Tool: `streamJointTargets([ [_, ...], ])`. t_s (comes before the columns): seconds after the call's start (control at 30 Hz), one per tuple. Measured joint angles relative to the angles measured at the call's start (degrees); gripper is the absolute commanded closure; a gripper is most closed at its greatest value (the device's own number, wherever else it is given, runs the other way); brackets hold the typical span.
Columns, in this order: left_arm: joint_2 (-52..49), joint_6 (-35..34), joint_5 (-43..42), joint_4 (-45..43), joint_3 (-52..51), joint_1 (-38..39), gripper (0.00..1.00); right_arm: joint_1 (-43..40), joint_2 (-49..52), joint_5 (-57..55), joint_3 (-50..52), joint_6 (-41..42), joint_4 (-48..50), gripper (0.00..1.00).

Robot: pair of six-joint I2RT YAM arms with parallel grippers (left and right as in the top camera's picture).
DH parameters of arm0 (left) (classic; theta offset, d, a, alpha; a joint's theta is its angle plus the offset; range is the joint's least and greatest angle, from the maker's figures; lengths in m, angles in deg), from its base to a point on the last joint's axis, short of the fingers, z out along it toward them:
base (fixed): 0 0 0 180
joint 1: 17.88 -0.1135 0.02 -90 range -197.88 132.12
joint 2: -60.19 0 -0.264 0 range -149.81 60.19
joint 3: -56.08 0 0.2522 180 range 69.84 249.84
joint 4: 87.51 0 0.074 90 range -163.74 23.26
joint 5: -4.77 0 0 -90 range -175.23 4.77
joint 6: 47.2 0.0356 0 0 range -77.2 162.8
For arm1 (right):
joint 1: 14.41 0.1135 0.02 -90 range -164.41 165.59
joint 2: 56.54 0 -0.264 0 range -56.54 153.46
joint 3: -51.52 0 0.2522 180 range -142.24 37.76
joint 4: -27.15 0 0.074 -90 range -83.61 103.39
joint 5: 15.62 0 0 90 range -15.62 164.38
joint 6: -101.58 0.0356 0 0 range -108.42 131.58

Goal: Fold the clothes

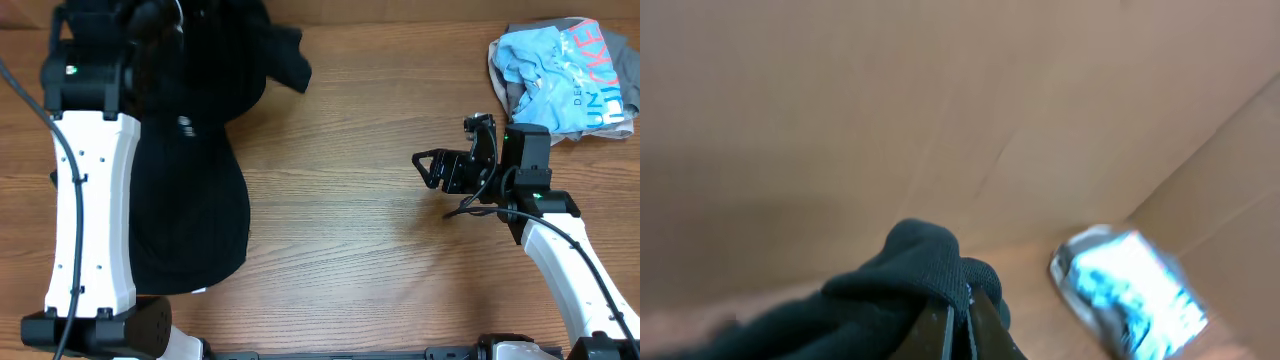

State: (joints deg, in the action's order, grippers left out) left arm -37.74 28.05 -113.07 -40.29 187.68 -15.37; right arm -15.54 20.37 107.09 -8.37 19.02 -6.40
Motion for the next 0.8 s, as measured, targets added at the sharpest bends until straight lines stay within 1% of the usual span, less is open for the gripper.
streamJointTargets([
  [0.17, 0.0, -4.09, -2.86, -4.92, 3.8, 0.0, 0.96, 0.15, 0.0, 1.92, 0.0, 0.02, 1.4, 0.22],
  [0.3, 0.0, -8.92, -6.03, -10.32, 4.55, 0.04, 0.96, 0.94, 0.0, 3.04, 0.0, 0.02, 2.36, 0.22],
  [0.43, -0.02, -12.87, -7.37, -15.43, 4.57, 0.92, 0.96, 2.4, 0.0, 4.83, 0.0, 0.37, 6.08, 0.22],
  [0.57, -0.02, -15.37, -8.02, -20.92, 4.57, 3.63, 0.96, 5.07, 0.0, 5.86, -0.02, 1.57, 10.84, 0.22],
  [0.7, 0.0, -17.35, -8.28, -23.85, 4.57, 6.36, 0.96, 9.6, 0.0, 5.57, -0.02, 2.08, 15.61, 0.21],
  [0.8, -0.02, -19.15, -8.55, -24.3, 4.57, 7.3, 0.96, 13.11, 0.0, 2.4, -0.02, 2.38, 18.25, 0.15],
])
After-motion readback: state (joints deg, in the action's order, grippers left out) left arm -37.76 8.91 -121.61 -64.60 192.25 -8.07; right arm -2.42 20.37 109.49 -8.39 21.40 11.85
